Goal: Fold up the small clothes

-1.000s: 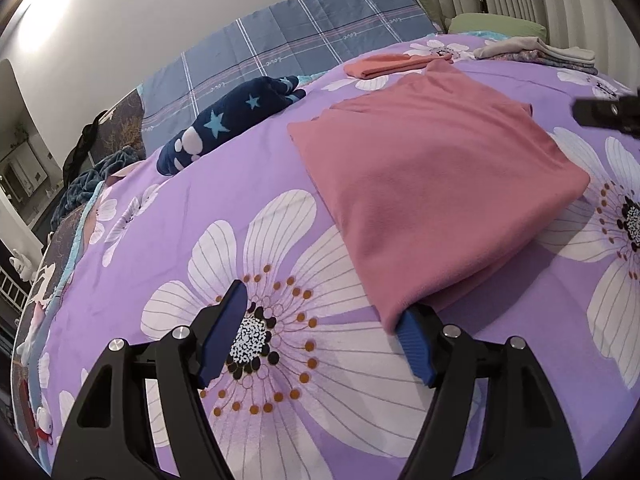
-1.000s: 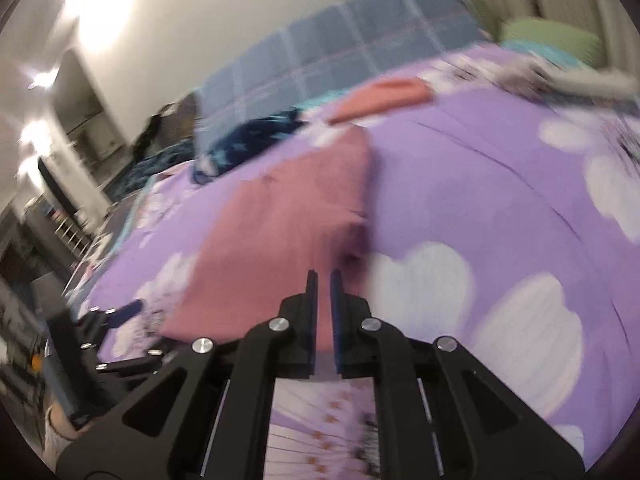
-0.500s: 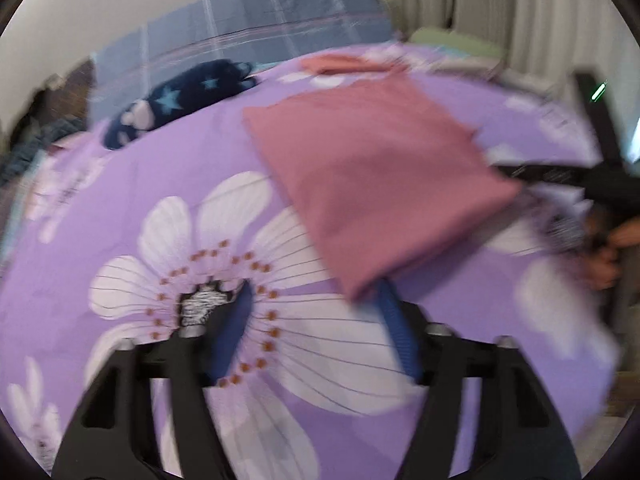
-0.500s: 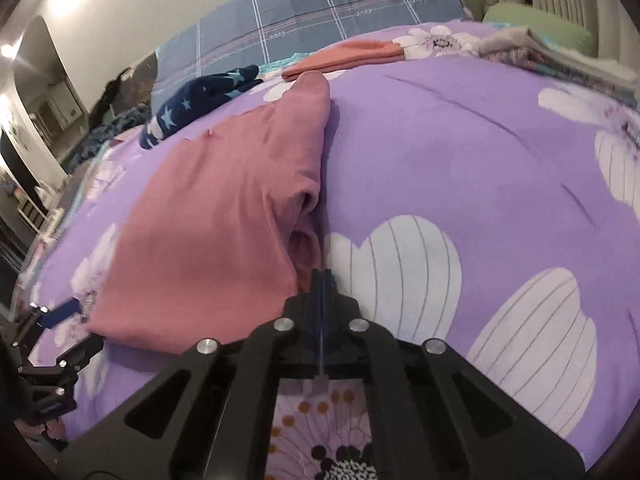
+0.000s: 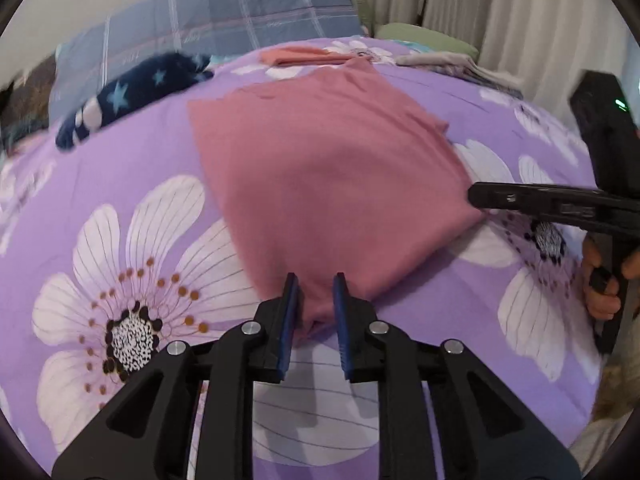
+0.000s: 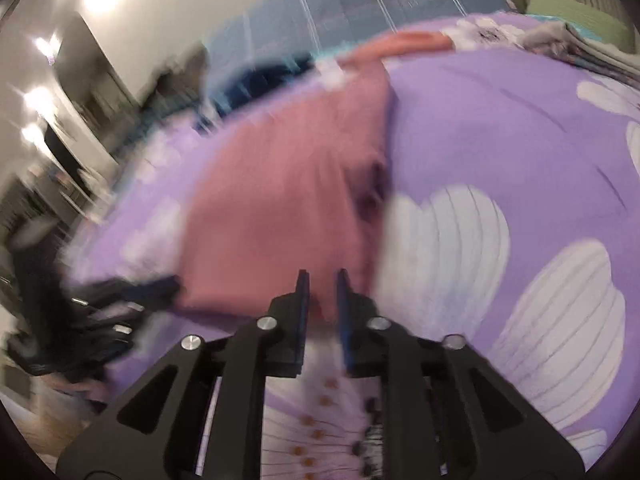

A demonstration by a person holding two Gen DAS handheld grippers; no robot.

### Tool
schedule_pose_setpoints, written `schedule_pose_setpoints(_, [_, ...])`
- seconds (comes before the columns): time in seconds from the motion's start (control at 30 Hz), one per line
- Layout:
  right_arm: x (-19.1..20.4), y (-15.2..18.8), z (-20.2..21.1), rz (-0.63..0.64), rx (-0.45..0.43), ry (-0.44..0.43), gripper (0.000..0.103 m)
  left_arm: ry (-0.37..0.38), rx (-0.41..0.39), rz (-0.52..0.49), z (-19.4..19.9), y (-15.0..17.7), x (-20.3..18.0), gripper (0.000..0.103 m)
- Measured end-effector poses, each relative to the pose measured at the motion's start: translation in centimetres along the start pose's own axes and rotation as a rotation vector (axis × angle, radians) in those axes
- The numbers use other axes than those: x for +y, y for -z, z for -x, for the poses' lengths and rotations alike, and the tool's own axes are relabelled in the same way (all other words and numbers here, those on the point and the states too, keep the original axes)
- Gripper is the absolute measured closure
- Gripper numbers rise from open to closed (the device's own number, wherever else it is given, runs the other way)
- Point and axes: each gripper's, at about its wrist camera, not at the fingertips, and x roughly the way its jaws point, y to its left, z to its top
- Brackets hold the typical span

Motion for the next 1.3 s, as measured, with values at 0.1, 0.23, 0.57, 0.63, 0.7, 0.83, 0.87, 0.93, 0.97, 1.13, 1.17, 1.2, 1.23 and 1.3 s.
schedule_pose_setpoints(0.1, [0.0,0.0,0.3,0.013,-0.006,0.014,0.101,0.052,0.023,0.030,0.3,-0.2,0.8,0.082])
schedule_pose_setpoints(0.23, [1.1,-0.7,1.4,0.046,-0.032,0.017,0.093,0.078,0.000,0.079,1.6,-1.5,1.6,0.079])
schedule_pose_setpoints(0.57, [1.3,-2.3,-1.9,0.073,0.027,0.041,0.092,0.057,0.016,0.053,-1.8,-2.0,0.0,0.069])
schedule_pose_setpoints(0.63, [0.7,-1.9,-2.4,0.051,0.015,0.010,0.093,0.053,0.007,0.047,-1.7,-1.9,-0.1,0.068])
schedule_pose_setpoints(0.7, [0.5,-1.9,-2.3,0.039,0.019,-0.002,0.093,0.058,0.011,0.053,-1.7,-2.1,0.0,0.067])
schedule_pose_setpoints(0.83, [0.4,-1.9,-2.6,0.030,0.021,-0.007,0.093,0.068,0.007,0.060,-1.9,-2.0,0.2,0.065])
schedule_pose_setpoints(0.87, [0.4,-1.9,-2.6,0.030,0.021,-0.008,0.093,0.071,0.006,0.061,-1.8,-2.0,0.3,0.064])
schedule_pose_setpoints(0.93, [0.5,-1.8,-2.6,0.033,0.021,-0.005,0.093,0.076,0.006,0.064,-1.8,-2.0,0.4,0.063])
schedule_pose_setpoints(0.97, [0.6,-1.8,-2.6,0.040,0.020,0.000,0.093,0.077,0.006,0.065,-1.8,-2.1,0.4,0.063])
schedule_pose_setpoints(1.13, [1.0,-2.8,-0.9,0.039,0.040,-0.020,0.091,0.108,-0.029,0.069,0.2,-3.5,1.1,0.055])
schedule_pose_setpoints(1.17, [0.9,-3.3,-0.4,0.045,0.033,-0.030,0.090,0.100,-0.052,0.064,0.8,-4.0,1.5,0.050])
schedule_pose_setpoints(1.2, [0.8,-4.0,0.3,0.056,0.020,-0.034,0.084,0.082,-0.074,0.058,1.3,-4.5,2.0,0.045])
schedule_pose_setpoints(1.23, [0.7,-5.0,1.0,0.073,-0.002,-0.028,0.072,0.047,-0.094,0.051,1.5,-5.1,2.6,0.044])
schedule_pose_setpoints(1.3, [0.0,-6.9,1.5,0.091,-0.026,-0.020,0.059,0.007,-0.097,0.060,1.1,-6.2,3.8,0.044])
